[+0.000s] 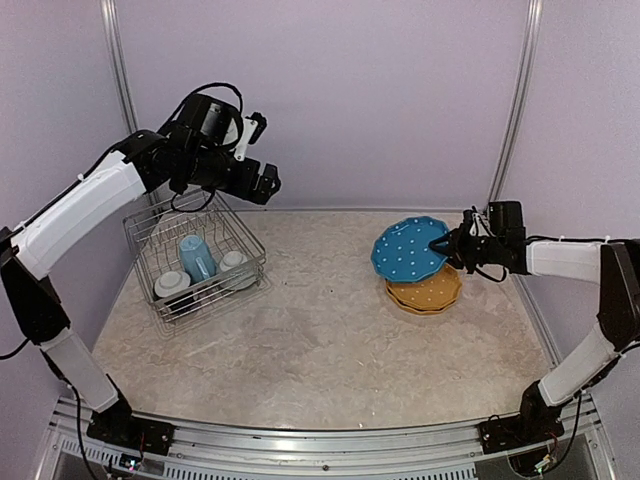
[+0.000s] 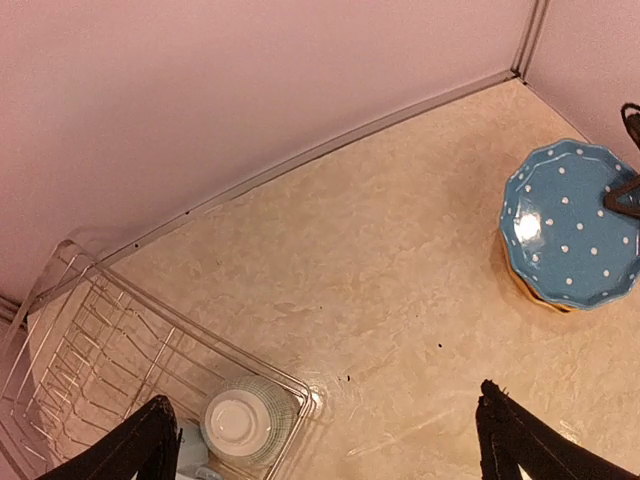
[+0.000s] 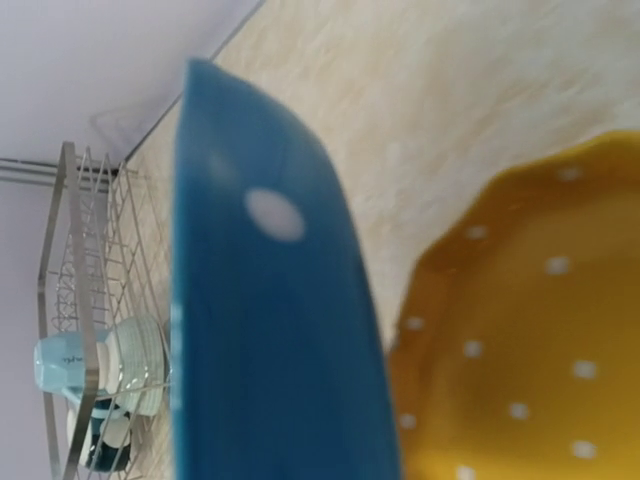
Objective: Unload the mixed dishes from the dish rack
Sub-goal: Place the plate with another plate.
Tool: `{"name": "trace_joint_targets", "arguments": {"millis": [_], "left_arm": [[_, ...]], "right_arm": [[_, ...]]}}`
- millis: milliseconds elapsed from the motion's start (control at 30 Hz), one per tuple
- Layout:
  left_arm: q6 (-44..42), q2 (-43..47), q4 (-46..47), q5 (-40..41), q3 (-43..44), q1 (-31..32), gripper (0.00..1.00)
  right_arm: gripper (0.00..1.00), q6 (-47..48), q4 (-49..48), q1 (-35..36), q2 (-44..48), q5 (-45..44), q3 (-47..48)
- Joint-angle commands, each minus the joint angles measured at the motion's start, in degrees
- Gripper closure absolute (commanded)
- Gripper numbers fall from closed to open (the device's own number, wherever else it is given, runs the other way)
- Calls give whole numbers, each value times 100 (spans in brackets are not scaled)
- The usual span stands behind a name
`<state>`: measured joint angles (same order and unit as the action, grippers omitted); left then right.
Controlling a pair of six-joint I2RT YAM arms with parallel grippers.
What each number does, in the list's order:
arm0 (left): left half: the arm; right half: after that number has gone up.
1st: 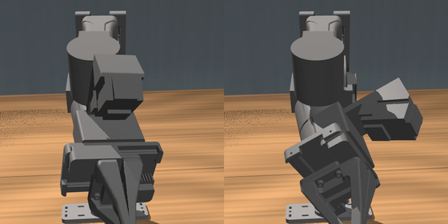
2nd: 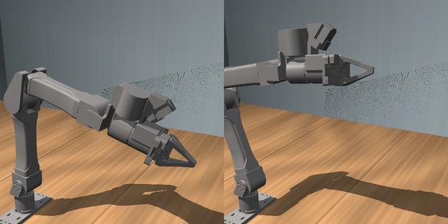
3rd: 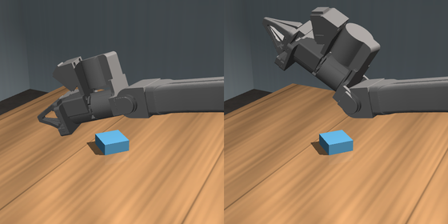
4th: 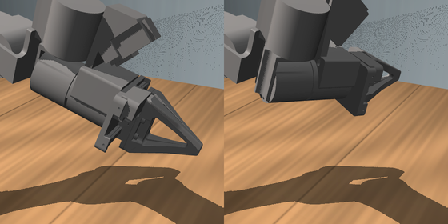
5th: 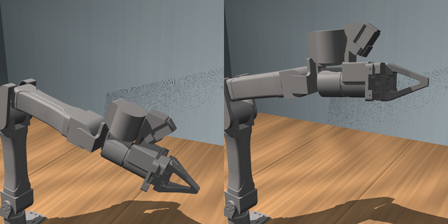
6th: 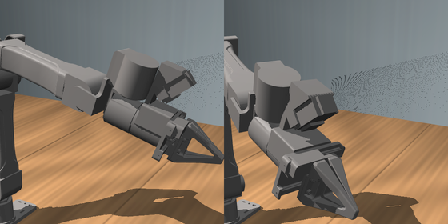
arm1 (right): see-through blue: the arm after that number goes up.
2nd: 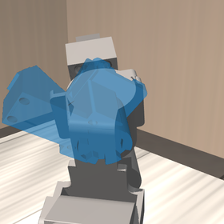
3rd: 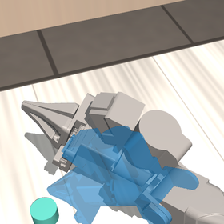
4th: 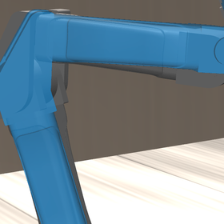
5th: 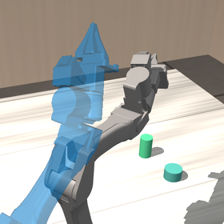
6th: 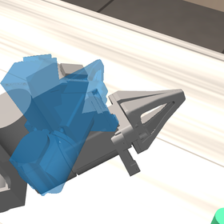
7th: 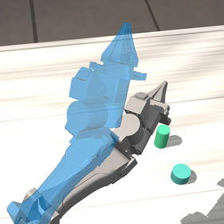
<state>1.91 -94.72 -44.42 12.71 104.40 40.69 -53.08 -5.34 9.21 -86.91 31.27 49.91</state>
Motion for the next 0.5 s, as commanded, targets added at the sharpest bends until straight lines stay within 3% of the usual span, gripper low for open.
{"name": "trace_joint_targets", "arguments": {"millis": [0,167,467], "left_arm": [[1262,396,-409,-1208,-63,-863,1],[1622,1042,-98,-2112,-852,-1946,1],[1775,1640,486,-2065,-1865,-2769,1]], "right_arm": [[100,576,-221,-513,461,927,-97],[100,1028,201,-947,440,1422,-138],[100,757,-243,-1159,380,1153,-639]]}}
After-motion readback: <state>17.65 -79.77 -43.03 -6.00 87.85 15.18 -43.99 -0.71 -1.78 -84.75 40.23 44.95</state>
